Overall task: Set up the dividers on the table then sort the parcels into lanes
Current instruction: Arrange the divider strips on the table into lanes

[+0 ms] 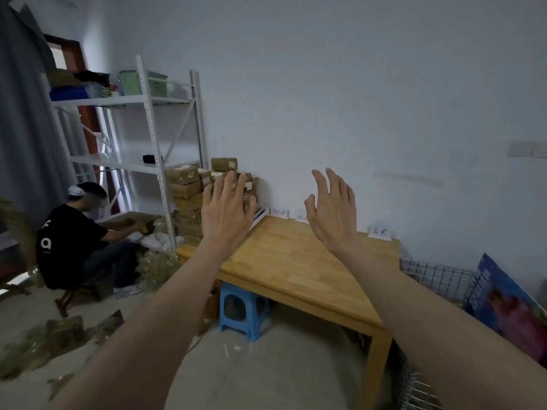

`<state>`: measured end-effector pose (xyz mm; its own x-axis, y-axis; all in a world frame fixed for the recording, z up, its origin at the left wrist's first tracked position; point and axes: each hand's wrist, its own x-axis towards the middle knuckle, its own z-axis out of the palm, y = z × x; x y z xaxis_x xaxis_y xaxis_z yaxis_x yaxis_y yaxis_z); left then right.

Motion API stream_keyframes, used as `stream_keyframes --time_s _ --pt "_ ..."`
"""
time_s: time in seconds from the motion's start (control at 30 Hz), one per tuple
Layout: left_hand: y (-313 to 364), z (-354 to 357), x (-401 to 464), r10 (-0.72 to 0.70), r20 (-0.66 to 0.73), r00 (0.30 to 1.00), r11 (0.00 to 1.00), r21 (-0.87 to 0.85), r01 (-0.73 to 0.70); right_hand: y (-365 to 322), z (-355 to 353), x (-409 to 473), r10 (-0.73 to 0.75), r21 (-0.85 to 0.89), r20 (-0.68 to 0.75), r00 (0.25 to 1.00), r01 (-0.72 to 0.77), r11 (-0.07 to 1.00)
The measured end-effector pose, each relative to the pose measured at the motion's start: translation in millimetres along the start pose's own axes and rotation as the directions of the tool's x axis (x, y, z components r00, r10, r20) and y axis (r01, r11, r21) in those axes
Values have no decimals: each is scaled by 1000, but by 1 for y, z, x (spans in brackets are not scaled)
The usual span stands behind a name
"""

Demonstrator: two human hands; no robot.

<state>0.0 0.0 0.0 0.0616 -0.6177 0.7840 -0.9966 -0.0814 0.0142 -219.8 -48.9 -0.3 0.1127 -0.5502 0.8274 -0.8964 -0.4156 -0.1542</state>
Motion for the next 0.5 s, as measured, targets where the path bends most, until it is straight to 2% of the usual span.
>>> stream_keyframes --time_s 0.27,0.5 --pt "-56 81 53 19 10 1000 1000 -3 -19 -17 97 44 20 15 95 995 -22 1000" --pt "-122 181 131 53 190 980 998 -43 -45 -31 204 102 89 -30 284 955 -84 996"
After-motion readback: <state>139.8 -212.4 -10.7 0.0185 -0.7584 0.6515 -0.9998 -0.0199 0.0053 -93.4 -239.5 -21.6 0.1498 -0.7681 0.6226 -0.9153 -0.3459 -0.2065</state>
